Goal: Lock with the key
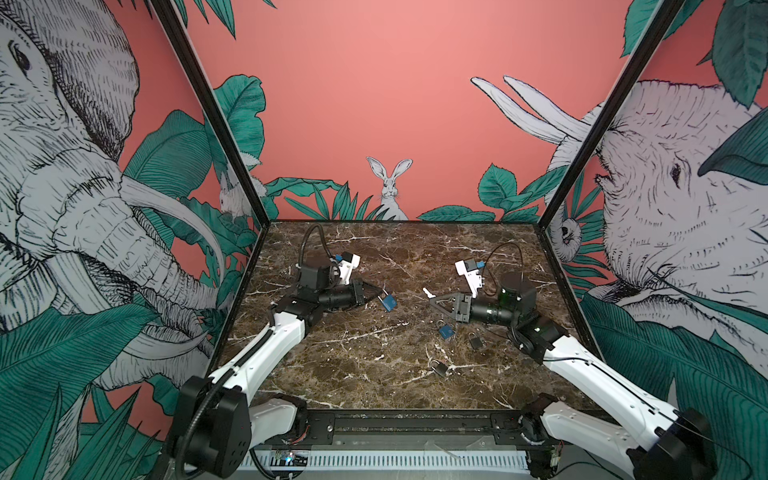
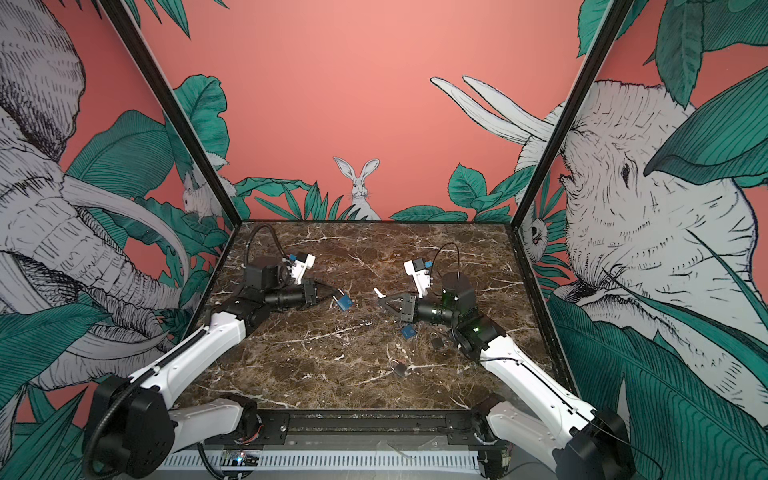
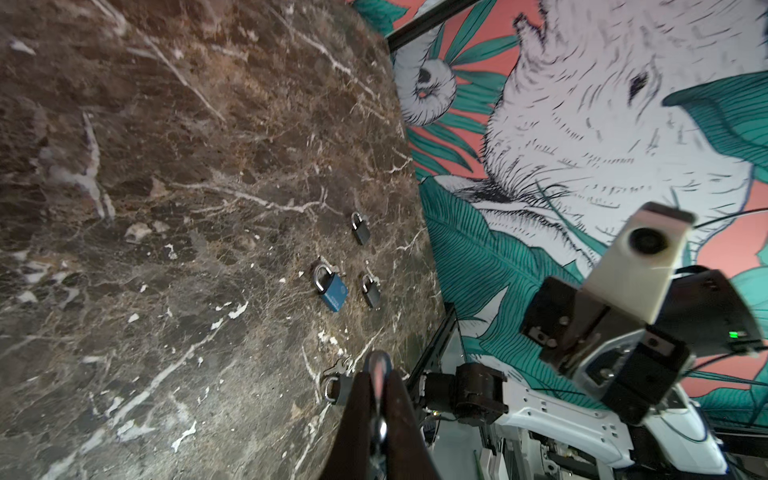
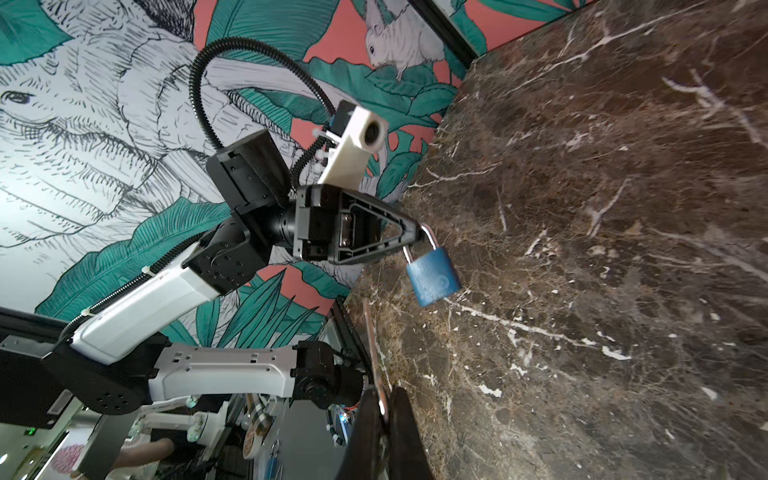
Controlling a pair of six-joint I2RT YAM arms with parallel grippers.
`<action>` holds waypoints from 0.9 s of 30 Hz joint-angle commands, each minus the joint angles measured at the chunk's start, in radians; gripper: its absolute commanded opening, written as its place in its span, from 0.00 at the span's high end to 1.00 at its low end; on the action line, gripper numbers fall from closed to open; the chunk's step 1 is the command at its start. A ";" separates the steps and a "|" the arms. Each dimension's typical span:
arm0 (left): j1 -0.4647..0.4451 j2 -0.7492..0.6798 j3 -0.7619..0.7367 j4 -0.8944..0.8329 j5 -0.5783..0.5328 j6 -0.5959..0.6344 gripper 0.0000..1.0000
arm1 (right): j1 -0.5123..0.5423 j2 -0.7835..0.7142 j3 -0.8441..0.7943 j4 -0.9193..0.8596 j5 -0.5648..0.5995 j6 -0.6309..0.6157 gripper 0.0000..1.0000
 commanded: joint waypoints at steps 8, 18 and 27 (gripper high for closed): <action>-0.125 0.288 0.168 -0.043 -0.065 0.141 1.00 | -0.024 -0.038 -0.010 0.018 0.023 -0.005 1.00; -0.136 0.510 0.285 -0.133 -0.106 0.212 1.00 | -0.024 -0.062 -0.025 -0.035 0.047 -0.045 1.00; -0.138 0.597 0.312 -0.176 -0.152 0.232 1.00 | -0.024 -0.040 -0.023 -0.057 0.059 -0.067 1.00</action>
